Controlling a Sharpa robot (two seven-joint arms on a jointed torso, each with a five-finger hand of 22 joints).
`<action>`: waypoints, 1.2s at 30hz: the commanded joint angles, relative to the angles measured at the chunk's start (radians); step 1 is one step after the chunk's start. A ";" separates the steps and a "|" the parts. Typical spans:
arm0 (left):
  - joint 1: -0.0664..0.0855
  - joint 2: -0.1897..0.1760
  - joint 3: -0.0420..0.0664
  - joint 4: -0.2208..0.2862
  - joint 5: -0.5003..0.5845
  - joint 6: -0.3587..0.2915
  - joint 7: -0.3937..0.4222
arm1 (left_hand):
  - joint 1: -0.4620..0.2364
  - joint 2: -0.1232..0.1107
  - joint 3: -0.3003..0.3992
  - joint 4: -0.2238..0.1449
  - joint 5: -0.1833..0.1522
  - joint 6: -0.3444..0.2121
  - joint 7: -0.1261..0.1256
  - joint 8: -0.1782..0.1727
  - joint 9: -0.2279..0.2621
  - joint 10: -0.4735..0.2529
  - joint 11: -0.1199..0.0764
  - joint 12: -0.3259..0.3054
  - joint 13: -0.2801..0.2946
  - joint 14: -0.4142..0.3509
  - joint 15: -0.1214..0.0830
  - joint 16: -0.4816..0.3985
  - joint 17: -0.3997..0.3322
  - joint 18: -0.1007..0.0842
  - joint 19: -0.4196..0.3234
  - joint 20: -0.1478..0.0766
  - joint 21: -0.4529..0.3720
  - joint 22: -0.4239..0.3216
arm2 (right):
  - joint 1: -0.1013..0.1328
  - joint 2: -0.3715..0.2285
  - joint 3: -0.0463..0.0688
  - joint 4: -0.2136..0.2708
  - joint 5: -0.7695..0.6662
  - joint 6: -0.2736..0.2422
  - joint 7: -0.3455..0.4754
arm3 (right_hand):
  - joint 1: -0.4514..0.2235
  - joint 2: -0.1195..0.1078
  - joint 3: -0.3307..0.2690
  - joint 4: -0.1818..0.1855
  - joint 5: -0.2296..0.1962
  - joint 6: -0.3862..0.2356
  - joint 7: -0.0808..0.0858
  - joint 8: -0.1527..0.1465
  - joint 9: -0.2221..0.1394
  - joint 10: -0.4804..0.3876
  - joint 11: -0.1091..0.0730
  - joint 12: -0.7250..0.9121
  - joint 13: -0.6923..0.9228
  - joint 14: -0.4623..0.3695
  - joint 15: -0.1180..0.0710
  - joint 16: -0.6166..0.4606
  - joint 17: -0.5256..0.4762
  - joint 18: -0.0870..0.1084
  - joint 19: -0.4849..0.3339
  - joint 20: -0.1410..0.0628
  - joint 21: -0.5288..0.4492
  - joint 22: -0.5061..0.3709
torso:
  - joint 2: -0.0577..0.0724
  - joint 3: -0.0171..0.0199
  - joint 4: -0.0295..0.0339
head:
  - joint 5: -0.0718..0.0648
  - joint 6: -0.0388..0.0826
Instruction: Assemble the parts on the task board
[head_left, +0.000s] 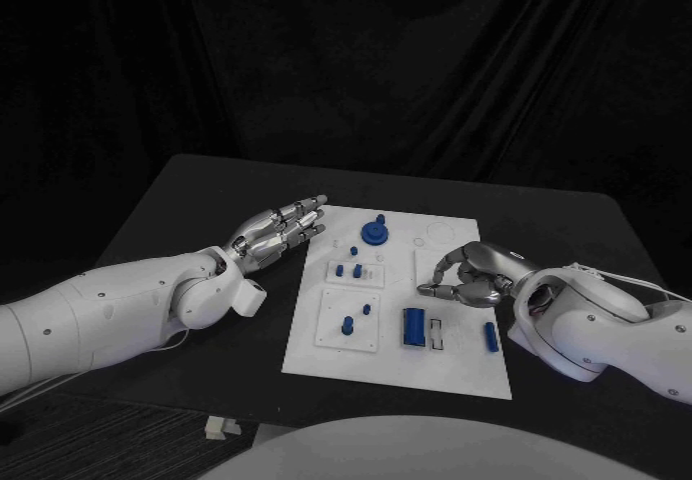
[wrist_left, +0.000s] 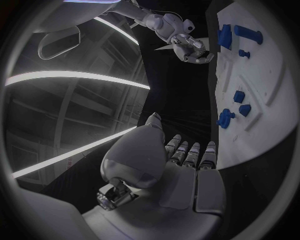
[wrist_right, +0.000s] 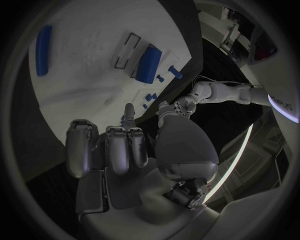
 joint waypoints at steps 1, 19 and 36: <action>-0.001 -0.002 0.001 0.004 0.006 0.004 0.015 | 0.007 0.004 0.007 -0.001 0.006 0.000 0.010 0.004 0.001 0.000 0.010 0.006 0.002 0.000 0.009 -0.004 -0.001 0.006 0.000 0.010 -0.002 0.002 | -0.002 -0.008 0.000 0.008 -0.270 -0.111 0.072 | 0.033 -0.006 -0.013 0.005 -0.019 -0.064 0.009 -0.014 -0.011 0.106 0.008 0.003 0.263 0.098 0.006 -0.004 0.231 0.015 0.032 0.008 -0.016 0.212 | 0.002 -0.0003 -0.0012 | 0.001 0.000; -0.002 -0.007 0.001 0.008 0.006 0.005 0.020 | 0.009 0.004 0.009 -0.002 0.008 0.002 0.012 0.006 0.002 0.001 0.013 0.008 0.002 0.000 0.010 -0.004 -0.001 0.007 0.001 0.011 -0.001 0.003 | -0.106 -0.023 0.000 0.019 -0.412 -0.064 0.141 | 0.238 -0.109 0.066 0.017 -0.039 -0.335 0.027 0.096 -0.095 0.106 0.019 0.003 0.263 0.089 0.015 -0.019 0.196 0.021 0.015 0.017 -0.049 0.203 | 0.002 -0.0001 0.0000 | 0.002 0.000; -0.005 -0.013 0.001 0.008 0.006 0.010 0.019 | 0.010 0.004 0.009 -0.003 0.009 0.002 0.013 0.006 0.001 0.001 0.015 0.007 0.002 0.000 0.010 -0.004 -0.001 0.007 0.001 0.011 -0.001 0.003 | -0.166 0.004 0.000 0.003 -0.427 -0.087 0.123 | 0.159 -0.167 0.030 0.021 -0.093 -0.383 0.029 0.210 -0.093 0.106 0.021 0.003 0.263 0.089 0.017 -0.020 0.194 0.023 0.013 0.017 -0.055 0.201 | 0.000 0.0006 0.0002 | 0.002 0.000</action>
